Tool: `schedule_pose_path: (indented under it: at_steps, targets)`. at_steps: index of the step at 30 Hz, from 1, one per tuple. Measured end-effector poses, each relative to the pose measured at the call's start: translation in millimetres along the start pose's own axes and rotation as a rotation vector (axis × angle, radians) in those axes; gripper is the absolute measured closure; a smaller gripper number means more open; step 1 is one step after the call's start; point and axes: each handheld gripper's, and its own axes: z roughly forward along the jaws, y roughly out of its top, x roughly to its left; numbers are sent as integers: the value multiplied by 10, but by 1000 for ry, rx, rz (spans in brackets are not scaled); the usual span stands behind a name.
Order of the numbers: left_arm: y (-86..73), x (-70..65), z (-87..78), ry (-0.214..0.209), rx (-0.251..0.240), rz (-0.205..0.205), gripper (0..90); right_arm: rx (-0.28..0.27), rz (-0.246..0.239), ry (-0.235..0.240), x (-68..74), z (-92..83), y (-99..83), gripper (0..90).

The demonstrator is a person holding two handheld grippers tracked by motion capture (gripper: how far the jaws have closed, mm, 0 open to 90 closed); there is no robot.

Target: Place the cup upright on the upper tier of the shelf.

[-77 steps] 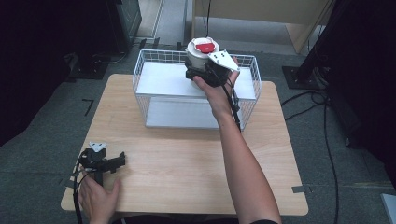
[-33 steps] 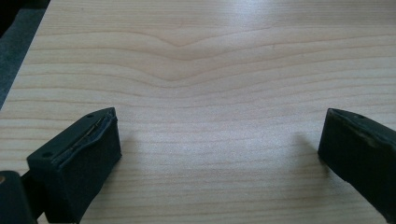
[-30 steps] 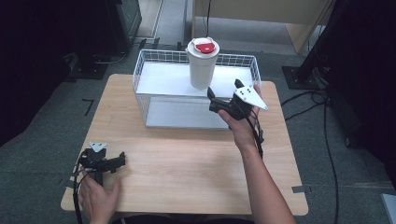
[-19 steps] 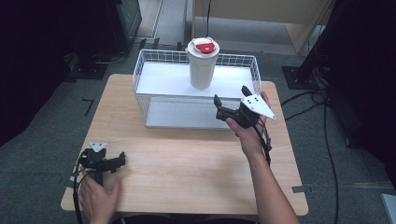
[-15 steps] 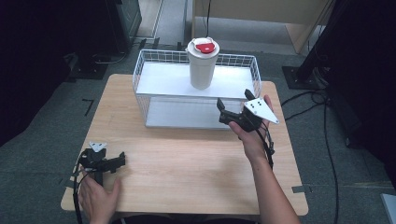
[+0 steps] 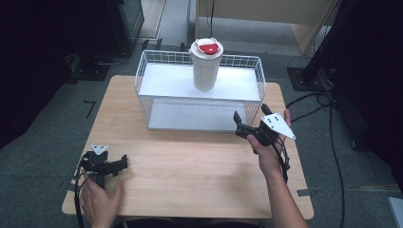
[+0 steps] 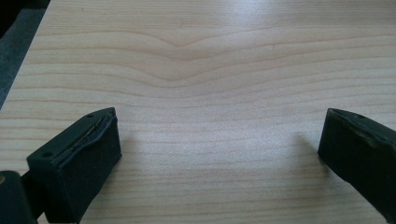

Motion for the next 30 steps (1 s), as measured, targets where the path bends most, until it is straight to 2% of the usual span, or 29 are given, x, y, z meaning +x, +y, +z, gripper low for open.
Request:
schedule_pose_path:
  at_steps: [10,30]
  targets:
    - [0,-1,0,0,0,0,0,19,8,-31,-147,-173,-177,0]
    - [0,-1,1,0,-1,-1,0,93,16,-99,-400,-423,-494,0]
